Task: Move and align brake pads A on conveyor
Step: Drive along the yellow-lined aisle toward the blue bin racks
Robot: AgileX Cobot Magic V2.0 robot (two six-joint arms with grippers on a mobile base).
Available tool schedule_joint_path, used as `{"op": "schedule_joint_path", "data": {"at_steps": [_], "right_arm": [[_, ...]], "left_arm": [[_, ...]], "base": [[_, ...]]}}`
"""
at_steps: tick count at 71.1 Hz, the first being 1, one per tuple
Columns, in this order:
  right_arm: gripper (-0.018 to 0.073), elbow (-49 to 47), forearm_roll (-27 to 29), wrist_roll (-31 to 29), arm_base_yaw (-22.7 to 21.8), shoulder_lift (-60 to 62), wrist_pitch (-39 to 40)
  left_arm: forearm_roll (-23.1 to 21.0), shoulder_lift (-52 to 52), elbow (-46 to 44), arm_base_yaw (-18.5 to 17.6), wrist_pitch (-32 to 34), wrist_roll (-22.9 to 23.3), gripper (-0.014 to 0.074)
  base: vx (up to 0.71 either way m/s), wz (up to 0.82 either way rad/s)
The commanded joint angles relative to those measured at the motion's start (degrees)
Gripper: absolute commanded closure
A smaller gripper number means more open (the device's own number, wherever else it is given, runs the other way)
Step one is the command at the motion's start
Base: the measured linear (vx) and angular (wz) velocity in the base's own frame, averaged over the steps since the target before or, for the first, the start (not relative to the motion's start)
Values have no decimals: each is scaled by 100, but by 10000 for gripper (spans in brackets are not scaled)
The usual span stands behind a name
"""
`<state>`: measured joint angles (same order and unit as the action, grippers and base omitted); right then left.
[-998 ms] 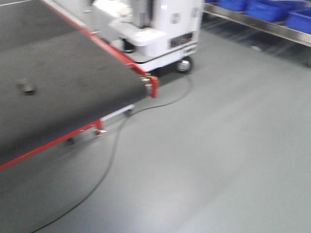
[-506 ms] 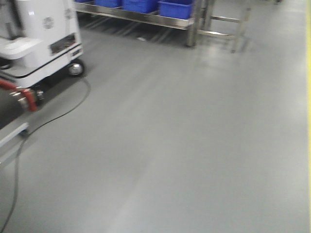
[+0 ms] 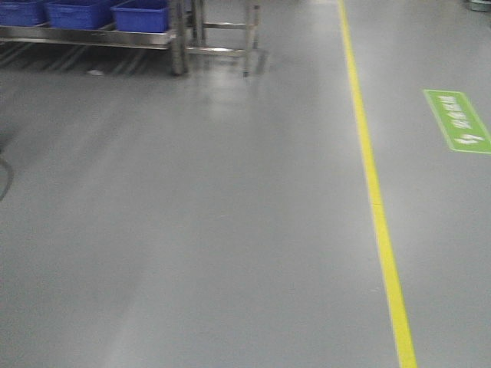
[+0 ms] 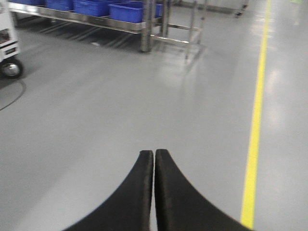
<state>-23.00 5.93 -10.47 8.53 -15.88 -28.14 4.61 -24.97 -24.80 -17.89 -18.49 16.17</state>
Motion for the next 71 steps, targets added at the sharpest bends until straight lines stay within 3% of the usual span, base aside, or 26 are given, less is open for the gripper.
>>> {"op": "schedule_joint_path", "data": {"at_steps": [1, 36, 71], "right_arm": [[568, -143, -23, -35, -18, -40, 407], [568, -143, -17, -35, -18, -40, 408], [568, -143, -17, -35, -18, -40, 408]], "left_arm": [[12, -29, -142, -16, 455, 3, 603], [12, -29, -142, -16, 455, 3, 603], [12, -29, -142, -16, 455, 3, 603]], "base": [[11, -60], [17, -47], [44, -9]]}}
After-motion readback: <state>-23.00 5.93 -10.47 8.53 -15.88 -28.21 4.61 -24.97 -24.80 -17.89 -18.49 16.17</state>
